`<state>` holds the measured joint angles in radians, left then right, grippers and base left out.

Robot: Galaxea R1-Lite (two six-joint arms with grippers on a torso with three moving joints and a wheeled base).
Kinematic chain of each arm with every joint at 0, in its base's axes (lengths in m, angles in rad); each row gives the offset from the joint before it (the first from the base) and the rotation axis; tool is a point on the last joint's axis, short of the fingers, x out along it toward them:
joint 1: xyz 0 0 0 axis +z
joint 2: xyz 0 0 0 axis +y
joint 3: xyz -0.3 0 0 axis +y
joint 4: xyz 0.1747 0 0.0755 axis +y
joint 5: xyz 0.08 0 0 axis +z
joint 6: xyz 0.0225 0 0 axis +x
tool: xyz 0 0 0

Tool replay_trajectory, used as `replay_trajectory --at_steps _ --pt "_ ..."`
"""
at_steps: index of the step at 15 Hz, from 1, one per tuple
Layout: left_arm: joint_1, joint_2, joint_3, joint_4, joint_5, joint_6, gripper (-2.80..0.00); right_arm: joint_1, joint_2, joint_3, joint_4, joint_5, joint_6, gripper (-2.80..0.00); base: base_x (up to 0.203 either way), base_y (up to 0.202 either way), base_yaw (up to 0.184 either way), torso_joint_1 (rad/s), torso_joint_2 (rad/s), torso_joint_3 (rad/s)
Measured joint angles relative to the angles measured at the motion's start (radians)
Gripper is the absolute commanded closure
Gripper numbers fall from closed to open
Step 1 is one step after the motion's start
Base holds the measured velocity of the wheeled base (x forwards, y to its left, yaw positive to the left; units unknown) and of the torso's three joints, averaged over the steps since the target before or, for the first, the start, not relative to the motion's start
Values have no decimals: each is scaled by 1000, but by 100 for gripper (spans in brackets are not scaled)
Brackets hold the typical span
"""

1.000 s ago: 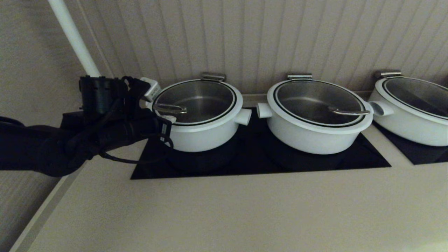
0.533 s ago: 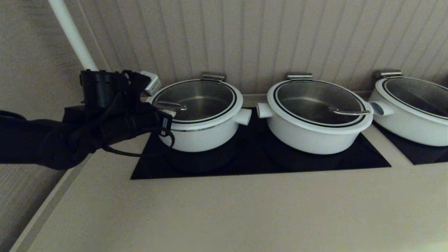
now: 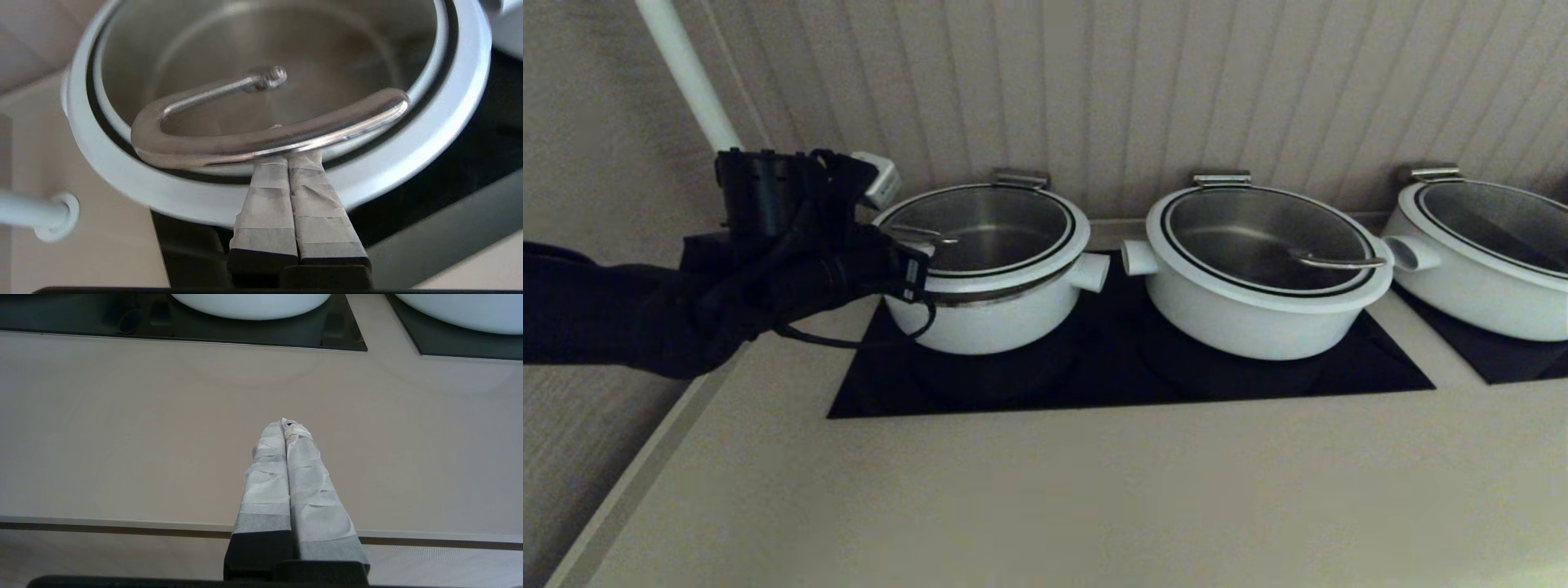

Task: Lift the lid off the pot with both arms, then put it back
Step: Open the food pot lid a small opening with the left arm

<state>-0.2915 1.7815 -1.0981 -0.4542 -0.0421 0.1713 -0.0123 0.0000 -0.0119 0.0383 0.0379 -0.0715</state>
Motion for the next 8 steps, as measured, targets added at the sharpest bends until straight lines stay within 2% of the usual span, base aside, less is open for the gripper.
replay_trajectory --at_steps 8 --pt "0 8 -87 7 0 0 0 0 0 0 0 0 0 0 0 0 0 0 0 0"
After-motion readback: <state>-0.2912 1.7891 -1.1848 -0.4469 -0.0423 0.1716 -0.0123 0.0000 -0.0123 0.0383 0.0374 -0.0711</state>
